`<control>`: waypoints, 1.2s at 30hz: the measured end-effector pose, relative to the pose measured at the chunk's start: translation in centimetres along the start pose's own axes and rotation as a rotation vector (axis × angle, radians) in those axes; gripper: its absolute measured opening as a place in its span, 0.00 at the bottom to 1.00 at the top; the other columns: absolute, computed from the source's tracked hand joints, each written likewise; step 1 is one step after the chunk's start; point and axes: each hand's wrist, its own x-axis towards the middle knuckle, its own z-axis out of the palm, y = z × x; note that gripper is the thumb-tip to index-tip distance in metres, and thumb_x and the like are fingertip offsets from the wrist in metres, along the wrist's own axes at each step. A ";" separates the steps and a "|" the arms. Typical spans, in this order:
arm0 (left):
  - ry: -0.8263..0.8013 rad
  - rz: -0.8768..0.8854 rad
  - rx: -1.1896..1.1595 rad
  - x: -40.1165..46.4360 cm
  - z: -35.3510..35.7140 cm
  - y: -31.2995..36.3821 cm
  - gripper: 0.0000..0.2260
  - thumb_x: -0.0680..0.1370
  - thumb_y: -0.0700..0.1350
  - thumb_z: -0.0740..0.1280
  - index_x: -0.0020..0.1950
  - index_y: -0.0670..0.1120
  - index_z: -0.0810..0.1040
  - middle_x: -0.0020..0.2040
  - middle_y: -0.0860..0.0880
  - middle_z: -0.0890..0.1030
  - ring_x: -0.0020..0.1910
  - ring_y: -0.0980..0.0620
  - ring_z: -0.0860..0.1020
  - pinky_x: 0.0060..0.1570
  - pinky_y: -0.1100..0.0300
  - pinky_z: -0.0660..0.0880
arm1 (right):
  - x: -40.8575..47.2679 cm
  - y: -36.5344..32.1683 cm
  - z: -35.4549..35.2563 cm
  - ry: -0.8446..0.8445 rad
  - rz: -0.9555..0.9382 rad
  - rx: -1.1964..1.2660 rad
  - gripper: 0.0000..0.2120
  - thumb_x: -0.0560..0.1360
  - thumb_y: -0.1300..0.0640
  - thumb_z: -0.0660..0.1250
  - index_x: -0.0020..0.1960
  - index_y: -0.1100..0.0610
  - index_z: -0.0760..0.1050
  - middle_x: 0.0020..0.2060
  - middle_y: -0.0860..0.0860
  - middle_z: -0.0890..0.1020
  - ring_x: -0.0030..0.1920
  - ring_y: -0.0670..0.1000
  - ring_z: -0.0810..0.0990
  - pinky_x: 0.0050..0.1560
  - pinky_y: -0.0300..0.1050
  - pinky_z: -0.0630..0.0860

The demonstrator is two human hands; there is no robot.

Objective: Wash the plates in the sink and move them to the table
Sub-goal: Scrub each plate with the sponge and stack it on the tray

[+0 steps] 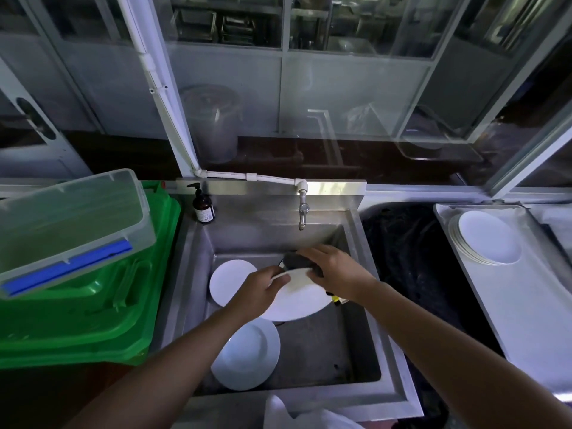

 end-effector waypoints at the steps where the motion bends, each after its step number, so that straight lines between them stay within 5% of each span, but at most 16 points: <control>1: -0.014 -0.057 -0.043 -0.1 -0.1 0.3 0.10 0.84 0.56 0.62 0.57 0.53 0.81 0.46 0.56 0.83 0.47 0.54 0.79 0.47 0.64 0.72 | 0.0 0.2 -0.3 0.023 0.038 0.020 0.24 0.77 0.58 0.70 0.72 0.53 0.72 0.62 0.53 0.79 0.58 0.55 0.79 0.59 0.48 0.77; 4: 0.006 -0.230 -0.329 -0.5 0.1 0.9 0.10 0.85 0.55 0.60 0.61 0.60 0.81 0.54 0.60 0.84 0.54 0.59 0.80 0.51 0.66 0.74 | -0.4 0.3 -0.5 0.199 0.139 0.151 0.25 0.76 0.62 0.71 0.72 0.52 0.72 0.63 0.49 0.79 0.59 0.50 0.78 0.61 0.43 0.75; 8: 0.091 -0.409 -0.690 -0.5 0.9 2.9 0.13 0.85 0.53 0.60 0.62 0.53 0.83 0.53 0.53 0.87 0.51 0.53 0.84 0.44 0.61 0.79 | -0.7 -1.1 1.8 0.312 0.164 0.154 0.30 0.71 0.70 0.68 0.72 0.56 0.74 0.67 0.53 0.77 0.67 0.54 0.74 0.70 0.52 0.72; 11: 0.164 -0.548 -0.914 -0.3 1.6 3.9 0.15 0.85 0.55 0.62 0.59 0.49 0.83 0.51 0.47 0.87 0.47 0.47 0.86 0.42 0.58 0.81 | -0.7 -2.8 4.9 0.221 0.107 0.057 0.30 0.73 0.63 0.66 0.75 0.54 0.71 0.76 0.55 0.69 0.78 0.62 0.62 0.75 0.60 0.63; 13: 0.258 -0.558 -1.016 -0.1 1.8 3.9 0.15 0.84 0.56 0.63 0.59 0.47 0.83 0.54 0.44 0.87 0.51 0.44 0.86 0.49 0.52 0.81 | -0.7 -3.8 6.3 0.243 0.108 0.035 0.26 0.77 0.55 0.63 0.75 0.51 0.71 0.77 0.52 0.68 0.79 0.62 0.59 0.73 0.62 0.65; 17: 0.482 -0.451 -1.066 0.5 0.6 4.3 0.15 0.83 0.56 0.65 0.53 0.46 0.84 0.54 0.43 0.86 0.53 0.44 0.85 0.58 0.45 0.80 | -2.6 -4.9 7.8 0.333 0.015 0.016 0.21 0.82 0.47 0.62 0.74 0.50 0.72 0.78 0.50 0.67 0.79 0.60 0.60 0.72 0.58 0.68; 20: 0.553 -0.348 -0.989 0.3 -0.2 4.6 0.16 0.79 0.62 0.65 0.53 0.52 0.84 0.51 0.52 0.87 0.55 0.45 0.84 0.59 0.41 0.80 | -4.0 -3.3 8.8 0.342 -0.028 0.002 0.20 0.84 0.49 0.62 0.74 0.50 0.72 0.78 0.49 0.65 0.80 0.59 0.59 0.70 0.62 0.70; 23: 0.571 -0.279 -0.933 -0.7 -0.7 5.8 0.11 0.84 0.56 0.62 0.57 0.54 0.82 0.50 0.58 0.85 0.56 0.48 0.83 0.58 0.46 0.80 | -3.5 -2.0 8.9 0.396 0.151 0.119 0.21 0.85 0.48 0.57 0.76 0.51 0.68 0.79 0.50 0.64 0.80 0.57 0.57 0.74 0.64 0.66; 28: 0.550 -0.294 -0.952 -1.5 -0.8 7.0 0.12 0.85 0.54 0.61 0.62 0.51 0.79 0.52 0.57 0.84 0.51 0.55 0.82 0.53 0.54 0.79 | -0.7 -2.9 6.9 0.424 0.347 0.259 0.21 0.85 0.53 0.58 0.78 0.50 0.65 0.79 0.43 0.58 0.82 0.50 0.48 0.80 0.50 0.53; 31: 0.497 -0.311 -0.896 -1.8 -0.4 7.0 0.09 0.85 0.54 0.60 0.57 0.55 0.80 0.52 0.57 0.84 0.52 0.56 0.82 0.55 0.55 0.79 | 1.7 -4.4 5.0 0.416 0.461 0.316 0.22 0.86 0.52 0.56 0.79 0.46 0.60 0.79 0.39 0.54 0.82 0.48 0.45 0.79 0.42 0.47; 36: 0.482 -0.411 -0.997 -1.5 -1.0 6.5 0.13 0.85 0.54 0.62 0.54 0.49 0.83 0.50 0.48 0.87 0.48 0.50 0.86 0.52 0.52 0.81 | 1.8 -7.0 6.4 0.459 0.097 0.093 0.22 0.85 0.48 0.55 0.74 0.56 0.72 0.75 0.54 0.70 0.78 0.61 0.62 0.75 0.60 0.64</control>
